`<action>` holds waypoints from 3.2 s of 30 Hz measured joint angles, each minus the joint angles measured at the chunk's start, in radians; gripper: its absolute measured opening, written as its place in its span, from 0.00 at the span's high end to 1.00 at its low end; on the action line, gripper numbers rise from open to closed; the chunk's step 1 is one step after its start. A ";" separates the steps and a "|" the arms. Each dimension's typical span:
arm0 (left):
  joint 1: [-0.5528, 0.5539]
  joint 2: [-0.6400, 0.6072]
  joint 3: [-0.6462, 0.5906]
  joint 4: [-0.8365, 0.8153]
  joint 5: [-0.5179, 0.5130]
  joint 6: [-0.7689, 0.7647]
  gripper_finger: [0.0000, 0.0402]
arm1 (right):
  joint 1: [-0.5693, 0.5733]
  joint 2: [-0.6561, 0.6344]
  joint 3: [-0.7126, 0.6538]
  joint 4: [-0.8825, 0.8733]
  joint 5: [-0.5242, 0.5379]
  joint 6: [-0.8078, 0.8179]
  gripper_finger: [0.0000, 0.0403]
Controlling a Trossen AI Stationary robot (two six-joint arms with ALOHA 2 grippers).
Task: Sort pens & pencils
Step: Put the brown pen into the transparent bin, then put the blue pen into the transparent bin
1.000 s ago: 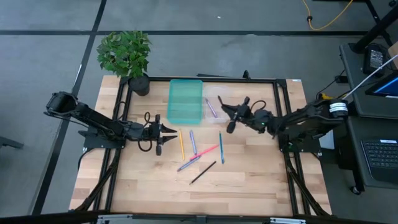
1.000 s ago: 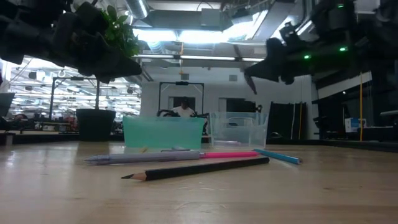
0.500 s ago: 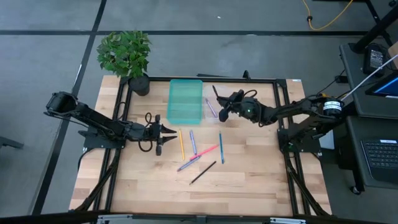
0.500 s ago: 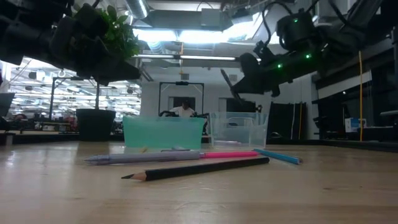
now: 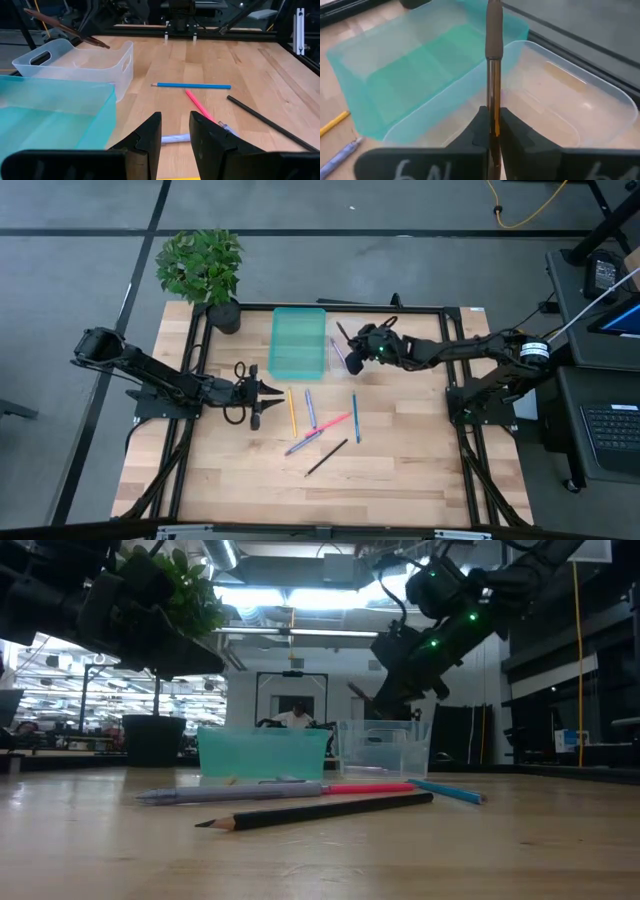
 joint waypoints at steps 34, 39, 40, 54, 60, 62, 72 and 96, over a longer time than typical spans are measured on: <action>0.032 0.000 0.000 0.019 0.051 0.004 0.77 | -0.041 0.121 0.016 -0.047 -0.068 0.079 0.89; 0.033 0.000 0.000 0.006 0.053 0.004 0.77 | -0.051 0.124 0.016 0.004 -0.098 0.076 0.73; 0.033 0.000 0.000 0.005 0.053 0.004 0.77 | -0.052 0.123 0.016 0.005 -0.098 0.068 0.71; 0.032 0.000 0.000 0.005 0.053 0.002 0.77 | -0.053 0.056 0.016 0.048 -0.130 -0.030 0.66; 0.032 0.000 0.000 0.015 0.053 0.002 0.77 | -0.053 0.000 0.016 0.054 -0.160 -0.056 0.65; 0.032 0.000 0.000 0.034 0.053 0.002 0.77 | -0.053 -0.008 0.016 0.061 -0.208 -0.074 0.65; -0.023 0.000 0.032 0.111 0.029 -0.006 0.77 | -0.009 -0.008 0.016 0.263 -0.497 -0.277 0.65; -0.227 0.112 0.154 0.038 -0.209 -0.042 0.77 | 0.200 -0.007 0.016 0.311 -0.526 -0.429 0.65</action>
